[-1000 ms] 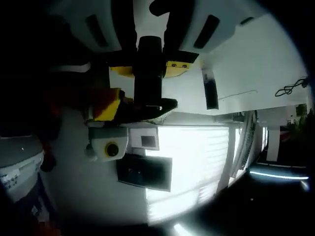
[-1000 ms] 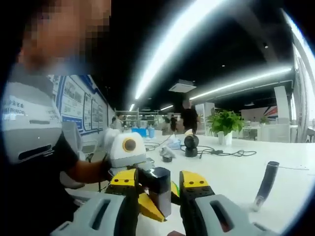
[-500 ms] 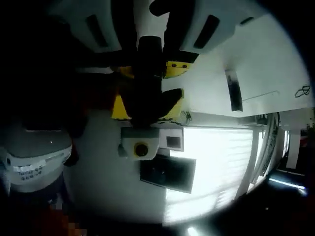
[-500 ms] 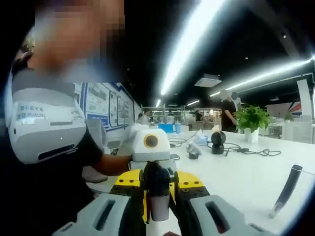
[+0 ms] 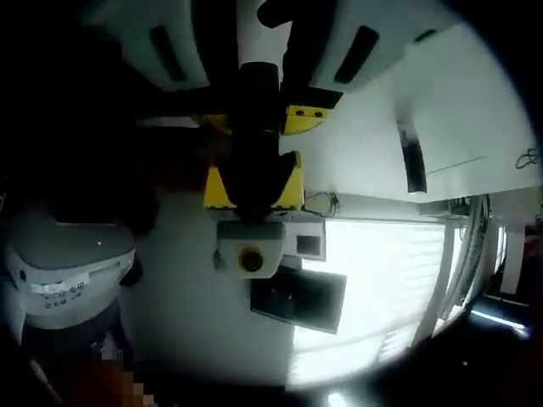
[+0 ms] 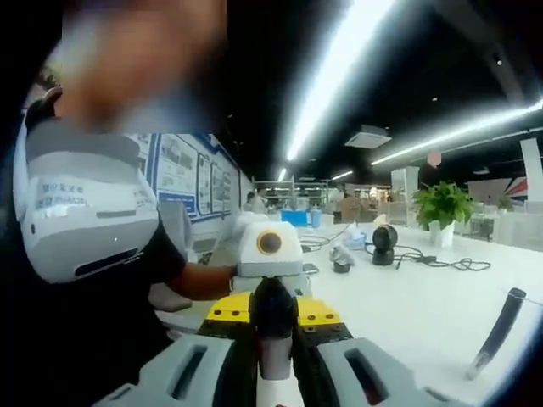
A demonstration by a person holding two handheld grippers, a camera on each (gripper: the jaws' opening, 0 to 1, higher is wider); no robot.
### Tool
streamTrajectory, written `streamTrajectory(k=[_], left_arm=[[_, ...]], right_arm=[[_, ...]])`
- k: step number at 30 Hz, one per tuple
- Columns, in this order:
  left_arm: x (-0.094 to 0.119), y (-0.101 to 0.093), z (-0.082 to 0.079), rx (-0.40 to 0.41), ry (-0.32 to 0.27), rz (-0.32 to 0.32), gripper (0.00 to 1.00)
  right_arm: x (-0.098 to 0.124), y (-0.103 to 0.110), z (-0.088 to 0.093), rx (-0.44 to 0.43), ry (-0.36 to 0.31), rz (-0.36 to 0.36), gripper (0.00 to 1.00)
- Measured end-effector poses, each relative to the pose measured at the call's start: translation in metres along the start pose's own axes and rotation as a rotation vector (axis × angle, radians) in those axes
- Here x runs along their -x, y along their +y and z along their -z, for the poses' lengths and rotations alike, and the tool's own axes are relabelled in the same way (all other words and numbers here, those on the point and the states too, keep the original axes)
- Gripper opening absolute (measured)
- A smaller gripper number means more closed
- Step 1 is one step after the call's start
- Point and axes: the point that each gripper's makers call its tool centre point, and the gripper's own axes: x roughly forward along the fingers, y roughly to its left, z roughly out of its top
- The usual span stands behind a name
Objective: Pick up cosmetic bottle twist off cap place on table pick up cap screw tight cap place on table
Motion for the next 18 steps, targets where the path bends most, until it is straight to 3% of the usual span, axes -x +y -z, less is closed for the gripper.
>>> streamTrajectory(k=[7, 18], left_arm=[[0.0, 0.002, 0.001, -0.007, 0.008, -0.018, 0.1], [0.001, 0.022, 0.006, -0.005, 0.025, -0.12, 0.1]], right_arm=[[0.0, -0.002, 0.001, -0.003, -0.005, 0.019, 0.11], [-0.001, -0.021, 0.006, -0.017, -0.011, 0.107, 0.11]])
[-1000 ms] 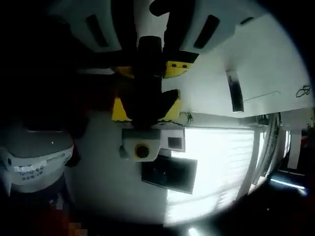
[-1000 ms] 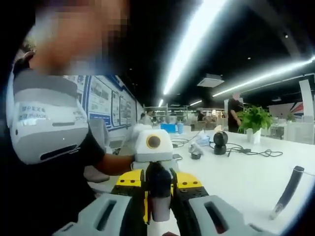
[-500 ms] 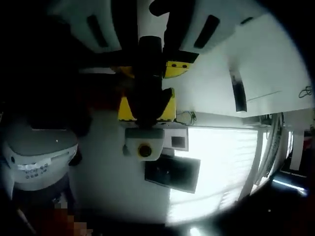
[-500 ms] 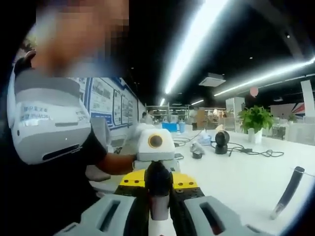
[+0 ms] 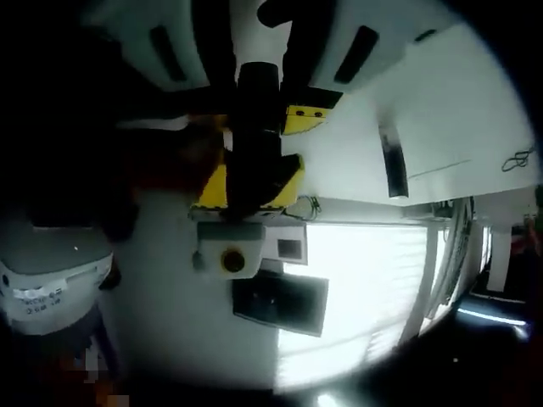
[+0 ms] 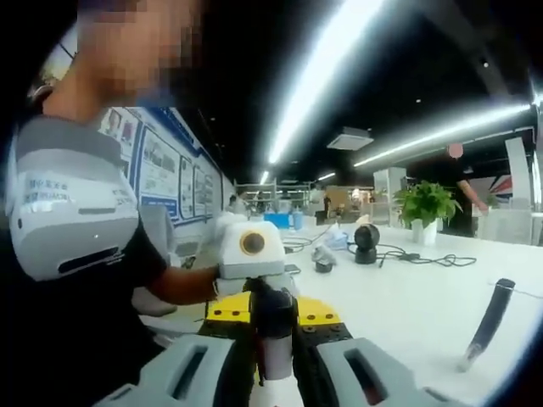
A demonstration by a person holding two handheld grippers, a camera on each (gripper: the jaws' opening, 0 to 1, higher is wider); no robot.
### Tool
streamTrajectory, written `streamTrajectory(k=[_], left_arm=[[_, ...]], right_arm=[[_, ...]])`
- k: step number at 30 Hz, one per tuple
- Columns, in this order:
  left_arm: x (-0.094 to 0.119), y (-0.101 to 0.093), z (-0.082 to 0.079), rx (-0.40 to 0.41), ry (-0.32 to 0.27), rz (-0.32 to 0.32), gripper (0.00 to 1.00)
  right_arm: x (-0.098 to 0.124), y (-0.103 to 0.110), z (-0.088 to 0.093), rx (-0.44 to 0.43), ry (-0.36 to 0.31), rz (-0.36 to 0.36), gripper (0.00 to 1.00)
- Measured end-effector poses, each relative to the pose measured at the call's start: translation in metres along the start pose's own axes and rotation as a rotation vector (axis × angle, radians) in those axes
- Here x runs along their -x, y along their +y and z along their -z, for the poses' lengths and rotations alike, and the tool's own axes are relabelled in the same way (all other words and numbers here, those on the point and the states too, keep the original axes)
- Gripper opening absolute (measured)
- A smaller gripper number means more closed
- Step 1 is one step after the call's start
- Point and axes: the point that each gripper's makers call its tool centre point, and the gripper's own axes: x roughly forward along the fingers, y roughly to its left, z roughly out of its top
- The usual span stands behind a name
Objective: Pick up cosmetic bottle twist off cap place on table pick up cap screw tight cap place on table
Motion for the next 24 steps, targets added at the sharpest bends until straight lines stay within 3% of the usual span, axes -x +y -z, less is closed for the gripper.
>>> streamTrajectory(k=[13, 21, 24], left_arm=[[0.0, 0.028, 0.001, -0.005, 0.02, -0.165, 0.1], [-0.002, 0.039, 0.006, -0.006, 0.032, -0.235, 0.1], [-0.003, 0.046, 0.008, -0.037, 0.052, -0.293, 0.1]], right_arm=[[-0.005, -0.024, 0.001, -0.003, 0.007, 0.149, 0.11], [-0.004, -0.034, 0.006, 0.0, 0.014, 0.232, 0.11], [-0.004, -0.039, 0.008, 0.02, 0.023, 0.288, 0.11]])
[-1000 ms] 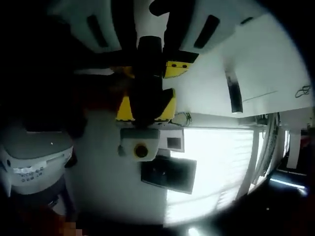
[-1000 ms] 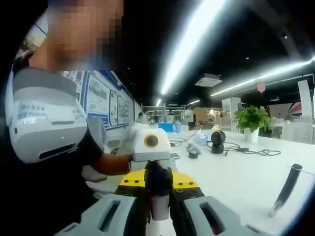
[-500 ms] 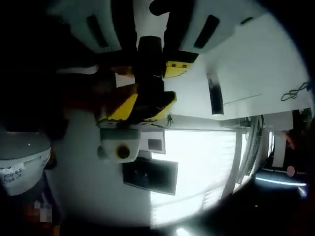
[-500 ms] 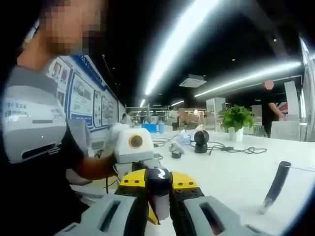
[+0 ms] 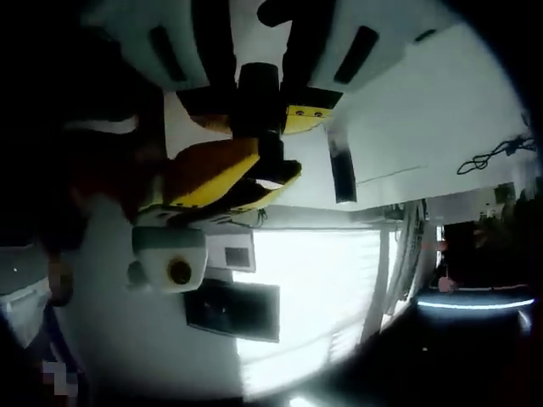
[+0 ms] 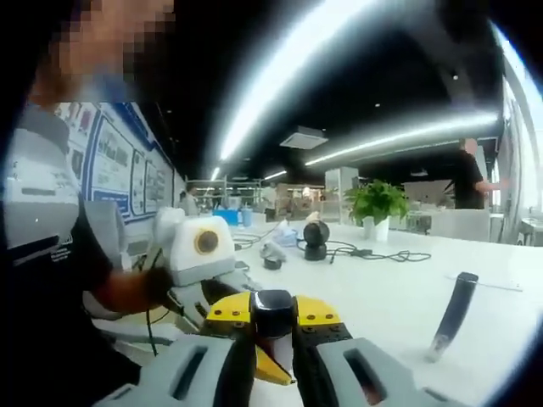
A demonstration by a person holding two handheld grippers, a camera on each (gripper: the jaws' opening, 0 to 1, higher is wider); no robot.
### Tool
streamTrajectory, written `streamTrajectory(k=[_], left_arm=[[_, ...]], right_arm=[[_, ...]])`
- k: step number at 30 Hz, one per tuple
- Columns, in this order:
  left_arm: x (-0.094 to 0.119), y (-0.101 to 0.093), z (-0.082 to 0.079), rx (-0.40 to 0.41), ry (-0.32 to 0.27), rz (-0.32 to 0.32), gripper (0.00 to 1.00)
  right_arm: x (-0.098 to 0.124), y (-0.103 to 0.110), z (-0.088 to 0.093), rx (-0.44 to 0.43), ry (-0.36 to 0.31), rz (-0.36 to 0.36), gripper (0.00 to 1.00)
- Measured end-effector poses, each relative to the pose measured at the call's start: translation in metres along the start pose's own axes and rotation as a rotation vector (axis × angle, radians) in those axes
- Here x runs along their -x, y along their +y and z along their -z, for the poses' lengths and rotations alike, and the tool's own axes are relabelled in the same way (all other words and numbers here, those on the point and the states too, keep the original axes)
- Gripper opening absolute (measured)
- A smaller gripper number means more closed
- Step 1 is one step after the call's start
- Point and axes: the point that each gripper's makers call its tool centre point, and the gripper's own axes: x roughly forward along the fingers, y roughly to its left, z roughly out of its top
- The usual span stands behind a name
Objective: Pick up cosmetic bottle twist off cap place on table pick up cap screw tight cap place on table
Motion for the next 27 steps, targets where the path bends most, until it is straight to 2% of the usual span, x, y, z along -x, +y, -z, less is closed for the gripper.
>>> streamTrajectory(k=[6, 15, 19, 27], left_arm=[[-0.003, 0.01, 0.0, -0.052, 0.011, -0.086, 0.1], [-0.007, 0.02, -0.006, -0.074, -0.011, -0.173, 0.1], [-0.007, 0.024, -0.007, -0.117, -0.007, -0.232, 0.1], [-0.007, 0.029, -0.008, -0.132, -0.023, -0.304, 0.1]], right_arm=[[-0.001, -0.008, 0.0, 0.023, 0.002, 0.083, 0.11], [0.0, -0.016, -0.006, 0.046, -0.015, 0.205, 0.11], [0.0, -0.02, -0.006, 0.046, -0.02, 0.256, 0.11], [-0.001, -0.023, -0.007, 0.055, -0.024, 0.351, 0.1]])
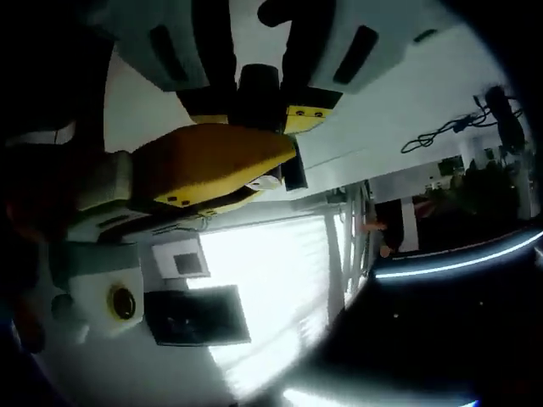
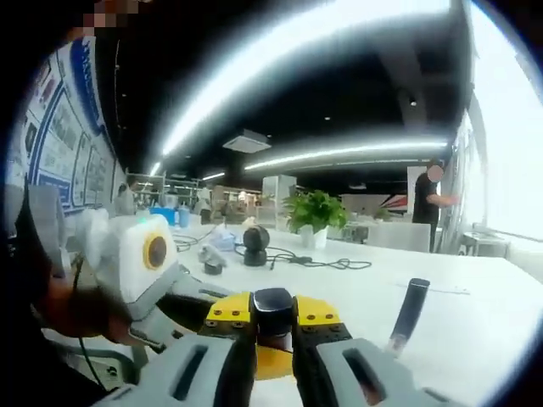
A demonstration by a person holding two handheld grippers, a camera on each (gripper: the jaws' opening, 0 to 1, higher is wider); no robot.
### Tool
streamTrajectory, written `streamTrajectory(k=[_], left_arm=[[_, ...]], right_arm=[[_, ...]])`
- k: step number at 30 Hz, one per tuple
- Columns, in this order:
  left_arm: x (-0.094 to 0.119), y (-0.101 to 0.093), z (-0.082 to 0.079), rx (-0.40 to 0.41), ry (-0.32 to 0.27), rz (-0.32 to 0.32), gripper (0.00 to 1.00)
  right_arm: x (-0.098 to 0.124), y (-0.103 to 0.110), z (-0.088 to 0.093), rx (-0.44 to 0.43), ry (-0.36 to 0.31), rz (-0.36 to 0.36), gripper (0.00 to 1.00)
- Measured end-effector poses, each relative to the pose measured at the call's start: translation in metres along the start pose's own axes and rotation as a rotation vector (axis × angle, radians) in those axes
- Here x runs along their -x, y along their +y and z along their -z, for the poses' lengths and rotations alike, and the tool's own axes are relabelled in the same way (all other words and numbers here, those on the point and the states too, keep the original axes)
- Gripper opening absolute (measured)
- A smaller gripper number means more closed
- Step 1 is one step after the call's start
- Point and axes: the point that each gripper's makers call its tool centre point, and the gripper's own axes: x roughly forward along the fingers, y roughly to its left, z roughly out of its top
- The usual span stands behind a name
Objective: Pick up cosmetic bottle twist off cap place on table pick up cap screw tight cap place on table
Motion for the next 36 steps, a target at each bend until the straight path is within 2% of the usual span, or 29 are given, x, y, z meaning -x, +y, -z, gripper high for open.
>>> streamTrajectory(k=[5, 9, 15, 19, 23, 30, 33, 36], left_arm=[[0.0, 0.002, -0.002, 0.009, -0.01, -0.035, 0.1], [0.0, 0.005, -0.004, -0.038, -0.008, -0.078, 0.1], [0.001, 0.007, -0.008, -0.056, -0.021, -0.112, 0.1], [0.002, 0.007, -0.011, -0.059, -0.031, -0.127, 0.1], [0.002, 0.007, -0.012, -0.05, -0.035, -0.142, 0.1], [0.004, 0.009, -0.015, -0.048, -0.044, -0.194, 0.1], [0.004, 0.009, -0.016, -0.044, -0.047, -0.197, 0.1], [0.004, 0.01, -0.017, -0.045, -0.059, -0.172, 0.1]], right_arm=[[-0.001, -0.002, -0.002, -0.007, -0.006, 0.045, 0.1], [-0.001, -0.003, -0.003, -0.013, -0.003, 0.074, 0.1], [0.0, -0.002, -0.006, 0.0, 0.003, 0.118, 0.09], [0.001, -0.004, -0.008, -0.013, 0.002, 0.137, 0.08], [0.002, -0.002, -0.01, 0.012, 0.007, 0.166, 0.08], [0.003, -0.002, -0.011, -0.011, 0.01, 0.218, 0.07], [0.004, -0.003, -0.012, -0.014, 0.012, 0.225, 0.08], [0.003, -0.004, -0.013, -0.012, 0.006, 0.208, 0.09]])
